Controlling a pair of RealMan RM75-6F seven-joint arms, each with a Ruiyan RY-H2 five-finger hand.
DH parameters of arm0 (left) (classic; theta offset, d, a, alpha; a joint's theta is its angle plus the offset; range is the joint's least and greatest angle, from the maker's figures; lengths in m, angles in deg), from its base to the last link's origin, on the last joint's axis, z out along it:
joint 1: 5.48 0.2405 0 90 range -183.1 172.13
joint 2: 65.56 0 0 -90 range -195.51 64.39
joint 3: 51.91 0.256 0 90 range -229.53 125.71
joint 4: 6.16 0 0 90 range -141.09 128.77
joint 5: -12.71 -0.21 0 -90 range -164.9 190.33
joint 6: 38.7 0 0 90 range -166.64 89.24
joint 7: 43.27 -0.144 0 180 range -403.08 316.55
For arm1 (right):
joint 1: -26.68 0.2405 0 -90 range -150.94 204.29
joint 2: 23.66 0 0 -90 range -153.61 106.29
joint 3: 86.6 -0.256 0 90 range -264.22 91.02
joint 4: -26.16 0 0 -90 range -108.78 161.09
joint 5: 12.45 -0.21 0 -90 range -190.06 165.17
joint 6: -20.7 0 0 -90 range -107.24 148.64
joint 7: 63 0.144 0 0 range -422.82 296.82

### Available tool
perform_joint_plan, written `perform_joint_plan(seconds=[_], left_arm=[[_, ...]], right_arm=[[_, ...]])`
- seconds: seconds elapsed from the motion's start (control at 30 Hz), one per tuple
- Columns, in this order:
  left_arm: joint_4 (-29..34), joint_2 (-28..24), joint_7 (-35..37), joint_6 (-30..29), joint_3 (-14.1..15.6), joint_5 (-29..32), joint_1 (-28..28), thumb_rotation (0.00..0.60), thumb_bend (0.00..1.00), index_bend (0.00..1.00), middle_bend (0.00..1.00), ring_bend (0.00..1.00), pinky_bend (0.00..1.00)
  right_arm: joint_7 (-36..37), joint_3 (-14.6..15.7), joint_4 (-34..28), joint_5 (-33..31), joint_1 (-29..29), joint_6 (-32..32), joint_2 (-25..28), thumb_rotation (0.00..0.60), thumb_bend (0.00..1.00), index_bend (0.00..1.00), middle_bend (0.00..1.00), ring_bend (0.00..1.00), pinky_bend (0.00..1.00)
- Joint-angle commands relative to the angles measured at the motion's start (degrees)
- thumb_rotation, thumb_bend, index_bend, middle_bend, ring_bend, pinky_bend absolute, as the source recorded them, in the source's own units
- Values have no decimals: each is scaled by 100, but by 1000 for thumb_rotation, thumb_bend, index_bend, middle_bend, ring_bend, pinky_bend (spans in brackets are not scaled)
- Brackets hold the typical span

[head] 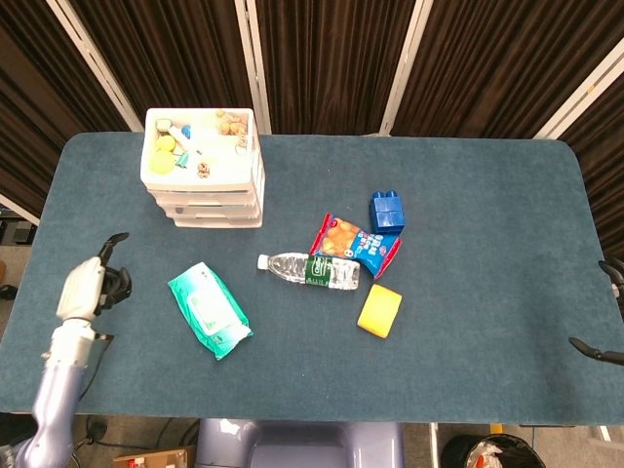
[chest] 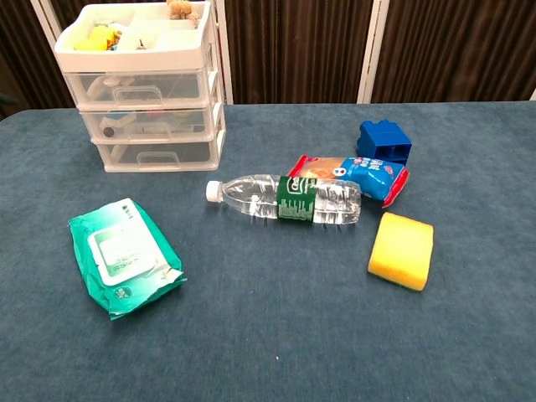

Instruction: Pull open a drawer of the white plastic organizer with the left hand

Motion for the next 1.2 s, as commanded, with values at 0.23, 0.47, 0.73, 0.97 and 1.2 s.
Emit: perform_joint_plan(seconds=[0.23,0.47,0.73,0.97,1.2], left_arm=[[-457,689,383,1058,-759,2043,-1051,600,742,129,973,924,890],[-1067,1122,503,1216,-853,2419,-1488,600,746,127,974,924,891],[-1650,1492,519,1357,-869,2632,-1857,600,747,122,974,923,891],[-2112,1765,638,1534,-964,2855,-2086,600,748,120,975,924,891],[-2527,1978,742,1789,-1067,3026,-2313,600,750,121,974,924,890]], right_arm=[[159,-3,6,-21,38,72,32,600,129,0,0,0,0],[249,13,-4,9,40,62,60,600,129,0,0,0,0],[360,20,-15,-5,51,101,87,600,129,0,0,0,0],[439,24,-36,-24,61,143,114,600,129,0,0,0,0],[491,31,-53,-25,69,166,134,600,129,0,0,0,0]])
